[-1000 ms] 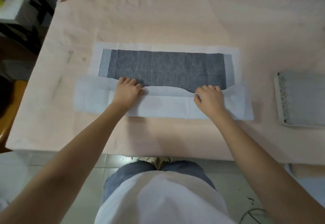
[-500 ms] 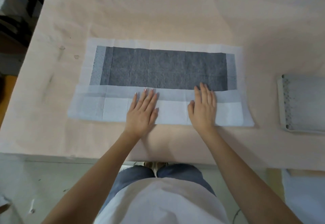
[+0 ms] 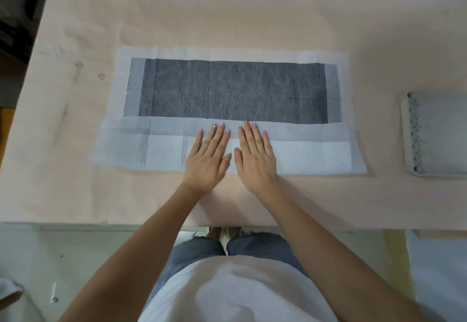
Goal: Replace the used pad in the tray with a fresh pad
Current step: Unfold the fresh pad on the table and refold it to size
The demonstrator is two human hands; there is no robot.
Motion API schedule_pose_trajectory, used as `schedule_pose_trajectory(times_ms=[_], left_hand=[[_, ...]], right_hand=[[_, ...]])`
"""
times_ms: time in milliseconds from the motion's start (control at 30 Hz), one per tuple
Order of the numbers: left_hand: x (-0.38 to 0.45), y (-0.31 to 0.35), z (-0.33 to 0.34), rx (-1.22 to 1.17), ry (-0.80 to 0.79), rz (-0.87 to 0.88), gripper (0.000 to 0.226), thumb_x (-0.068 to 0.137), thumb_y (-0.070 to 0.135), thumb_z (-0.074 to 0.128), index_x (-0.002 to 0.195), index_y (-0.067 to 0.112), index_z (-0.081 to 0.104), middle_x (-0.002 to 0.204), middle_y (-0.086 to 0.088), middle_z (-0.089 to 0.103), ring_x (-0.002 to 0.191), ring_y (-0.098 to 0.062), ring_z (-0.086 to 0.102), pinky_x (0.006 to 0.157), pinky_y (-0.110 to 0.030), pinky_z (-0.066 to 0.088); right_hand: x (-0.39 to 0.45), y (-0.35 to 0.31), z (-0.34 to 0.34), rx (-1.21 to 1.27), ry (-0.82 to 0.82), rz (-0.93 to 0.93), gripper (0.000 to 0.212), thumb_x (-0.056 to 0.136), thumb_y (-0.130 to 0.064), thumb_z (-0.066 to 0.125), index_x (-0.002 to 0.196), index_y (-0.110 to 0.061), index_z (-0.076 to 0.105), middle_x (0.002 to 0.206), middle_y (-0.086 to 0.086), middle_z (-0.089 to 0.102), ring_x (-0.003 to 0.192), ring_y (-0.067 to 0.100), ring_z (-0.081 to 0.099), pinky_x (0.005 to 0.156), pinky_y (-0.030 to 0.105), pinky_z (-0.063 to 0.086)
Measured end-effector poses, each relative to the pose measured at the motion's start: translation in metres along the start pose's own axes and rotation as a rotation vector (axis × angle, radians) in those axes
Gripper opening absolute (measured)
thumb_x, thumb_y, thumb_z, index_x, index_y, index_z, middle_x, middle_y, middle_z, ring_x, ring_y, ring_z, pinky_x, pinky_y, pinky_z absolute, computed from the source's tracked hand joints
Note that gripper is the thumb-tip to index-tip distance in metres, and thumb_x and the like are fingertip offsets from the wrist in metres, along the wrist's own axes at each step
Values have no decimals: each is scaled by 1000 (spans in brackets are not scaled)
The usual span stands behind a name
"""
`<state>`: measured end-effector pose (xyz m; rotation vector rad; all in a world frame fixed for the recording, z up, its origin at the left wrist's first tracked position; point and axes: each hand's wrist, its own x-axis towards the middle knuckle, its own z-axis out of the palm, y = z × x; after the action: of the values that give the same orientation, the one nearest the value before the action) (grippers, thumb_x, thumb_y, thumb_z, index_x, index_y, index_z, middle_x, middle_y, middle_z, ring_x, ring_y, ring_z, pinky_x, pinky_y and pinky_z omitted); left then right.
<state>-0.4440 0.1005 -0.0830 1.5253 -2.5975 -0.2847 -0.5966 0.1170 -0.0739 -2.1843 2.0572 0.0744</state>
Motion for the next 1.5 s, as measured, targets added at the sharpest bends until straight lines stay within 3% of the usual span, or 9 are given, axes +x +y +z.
schedule_pose_trajectory(times_ms=[233,533,967,1200,1333,1500], left_hand=[[-2,3,2,8,-27,-40,57,100,36,21,148,7,28,156,-10,22,146,-23,16,118,-49,14],[-2,5,2,27,-34,-66,57,100,38,19,150,10,23,158,-7,18,147,-21,11,119,-47,8],[-1,6,2,34,-16,-64,58,99,36,22,149,8,26,157,-7,20,147,-21,13,119,-47,9],[-2,7,1,2,12,-63,57,99,35,23,148,7,30,155,-9,25,146,-23,17,119,-47,11],[-6,13,2,8,13,-106,57,99,36,19,150,11,25,158,-5,19,147,-22,10,119,-47,7],[-5,12,3,49,34,-100,56,99,37,21,149,11,29,157,-6,22,146,-25,14,117,-53,8]], right_hand=[[-2,9,-1,60,21,-35,63,100,-36,-4,148,-6,25,156,12,22,146,24,17,118,43,16],[-24,92,1,124,140,105,53,99,-29,26,146,-4,32,154,12,29,144,24,22,118,41,16],[-43,181,-5,168,179,202,54,97,-25,30,144,1,34,152,16,31,143,26,25,119,37,16],[-44,183,-5,139,142,204,55,97,-26,29,145,1,33,153,16,29,143,27,24,119,38,13],[-37,151,-18,133,150,311,59,97,-31,20,145,3,28,155,18,22,145,30,19,117,48,14],[-6,33,-28,101,88,3,59,96,-37,1,148,-8,4,157,8,-2,147,23,0,120,45,8]])
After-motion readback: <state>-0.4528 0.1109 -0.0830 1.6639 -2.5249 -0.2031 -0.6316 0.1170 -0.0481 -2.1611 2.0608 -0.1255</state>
